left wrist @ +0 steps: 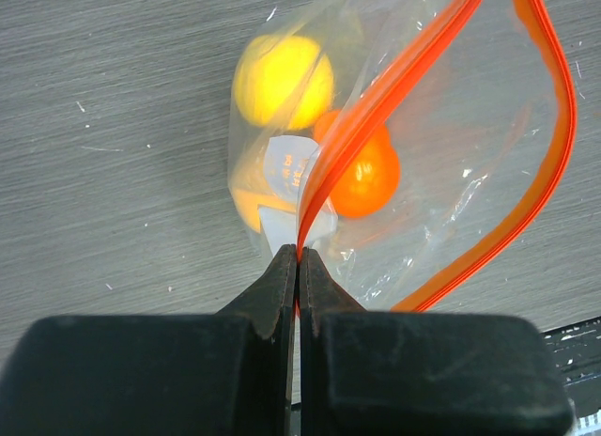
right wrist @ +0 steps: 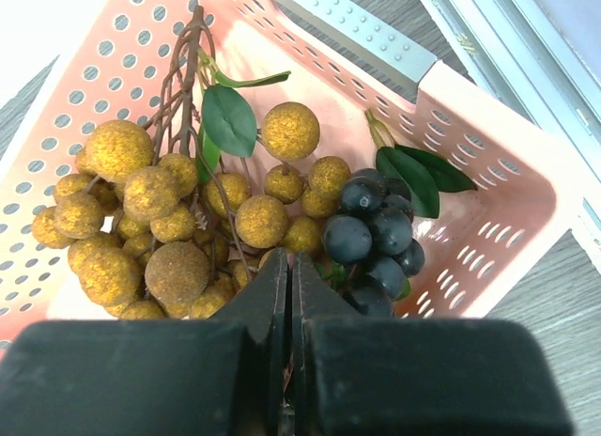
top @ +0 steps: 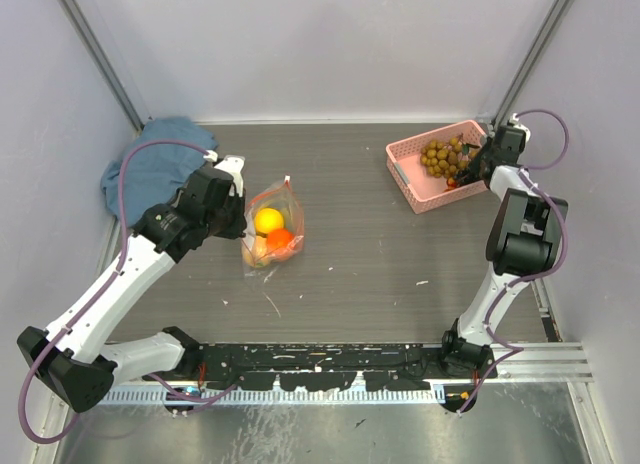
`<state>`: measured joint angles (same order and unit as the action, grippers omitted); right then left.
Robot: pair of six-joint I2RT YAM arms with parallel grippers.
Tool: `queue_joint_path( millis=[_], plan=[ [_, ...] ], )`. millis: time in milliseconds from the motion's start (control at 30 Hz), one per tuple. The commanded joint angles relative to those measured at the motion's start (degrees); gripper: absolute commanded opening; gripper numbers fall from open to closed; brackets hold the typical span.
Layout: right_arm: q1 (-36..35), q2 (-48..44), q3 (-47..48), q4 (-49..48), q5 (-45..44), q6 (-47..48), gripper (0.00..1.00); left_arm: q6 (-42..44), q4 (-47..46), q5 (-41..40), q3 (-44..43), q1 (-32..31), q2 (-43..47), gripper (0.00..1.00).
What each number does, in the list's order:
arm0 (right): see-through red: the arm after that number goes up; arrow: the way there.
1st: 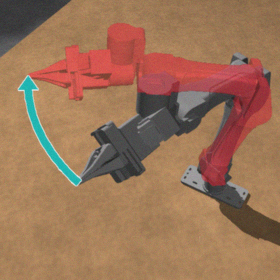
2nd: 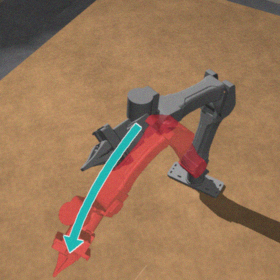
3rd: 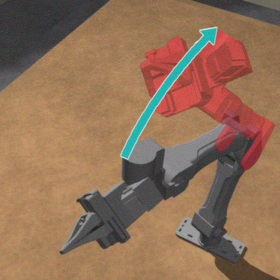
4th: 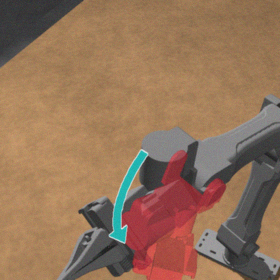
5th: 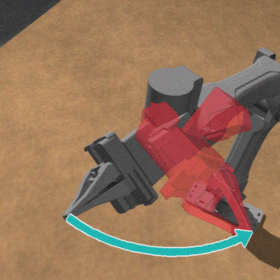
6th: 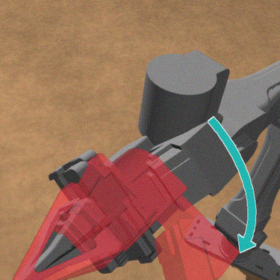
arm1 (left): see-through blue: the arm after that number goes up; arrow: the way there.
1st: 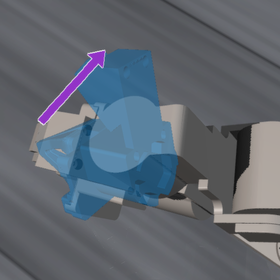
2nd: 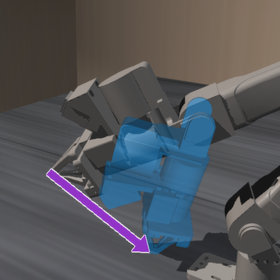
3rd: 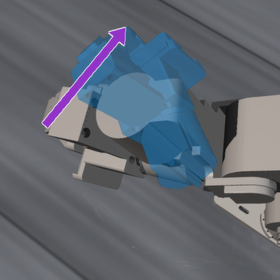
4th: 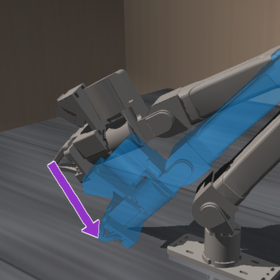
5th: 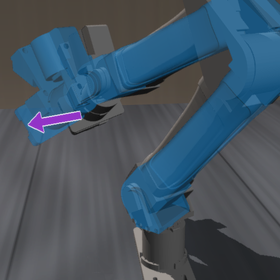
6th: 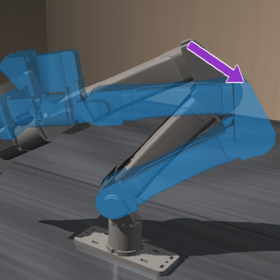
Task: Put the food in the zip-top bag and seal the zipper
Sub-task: Pick up the fake fruit from the bin.
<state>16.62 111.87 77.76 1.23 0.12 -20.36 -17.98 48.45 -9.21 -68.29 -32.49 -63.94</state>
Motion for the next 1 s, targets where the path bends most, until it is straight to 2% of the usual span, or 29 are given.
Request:
queue_joint_path(
  millis=[0, 533, 967],
  plan=[
    [0.1, -5.5, -0.1, -2.2, 0.5, 2.0, 0.01, 0.2, -2.7, 0.1, 0.0, 0.4, 1.4, 0.00],
    [0.1, -12.6, -3.9, -4.8, 2.9, 1.8, 0.01, -0.1, -3.2, 0.7, 0.1, 0.4, 1.7, 0.00],
    [-0.1, -23.6, -10.8, -8.1, 8.7, 0.1, 0.00, -0.6, -3.6, 2.4, -0.3, 0.4, 1.8, 0.00]
  ],
)
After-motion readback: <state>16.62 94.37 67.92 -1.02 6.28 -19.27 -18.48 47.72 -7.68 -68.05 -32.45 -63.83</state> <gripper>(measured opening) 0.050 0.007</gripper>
